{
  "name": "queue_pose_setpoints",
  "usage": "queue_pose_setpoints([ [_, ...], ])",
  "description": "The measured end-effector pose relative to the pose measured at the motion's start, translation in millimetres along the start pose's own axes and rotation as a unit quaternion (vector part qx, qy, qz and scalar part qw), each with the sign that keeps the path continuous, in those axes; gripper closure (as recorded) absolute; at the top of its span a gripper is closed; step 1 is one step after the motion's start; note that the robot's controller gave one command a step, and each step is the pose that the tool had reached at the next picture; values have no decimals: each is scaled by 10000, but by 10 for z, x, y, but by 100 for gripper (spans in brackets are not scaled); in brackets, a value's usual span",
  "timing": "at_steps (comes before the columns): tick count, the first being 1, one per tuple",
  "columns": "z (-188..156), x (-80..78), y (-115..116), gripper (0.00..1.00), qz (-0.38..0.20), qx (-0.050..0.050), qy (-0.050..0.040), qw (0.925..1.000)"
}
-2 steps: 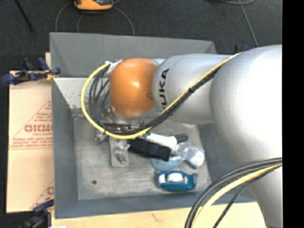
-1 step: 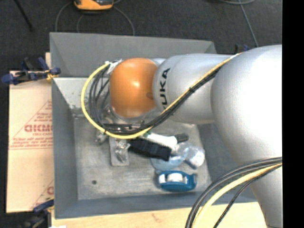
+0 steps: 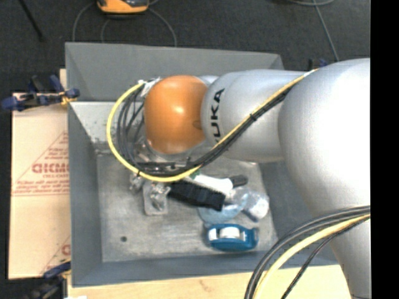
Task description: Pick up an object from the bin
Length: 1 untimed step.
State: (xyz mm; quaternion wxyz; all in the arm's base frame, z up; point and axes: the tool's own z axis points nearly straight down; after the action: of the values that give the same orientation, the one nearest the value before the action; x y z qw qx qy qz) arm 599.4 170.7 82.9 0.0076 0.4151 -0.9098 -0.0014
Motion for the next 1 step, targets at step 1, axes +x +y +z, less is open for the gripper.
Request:
queue_pose_setpoints([
  [1,-45,1,-12,100,9,27,-35,10000],
])
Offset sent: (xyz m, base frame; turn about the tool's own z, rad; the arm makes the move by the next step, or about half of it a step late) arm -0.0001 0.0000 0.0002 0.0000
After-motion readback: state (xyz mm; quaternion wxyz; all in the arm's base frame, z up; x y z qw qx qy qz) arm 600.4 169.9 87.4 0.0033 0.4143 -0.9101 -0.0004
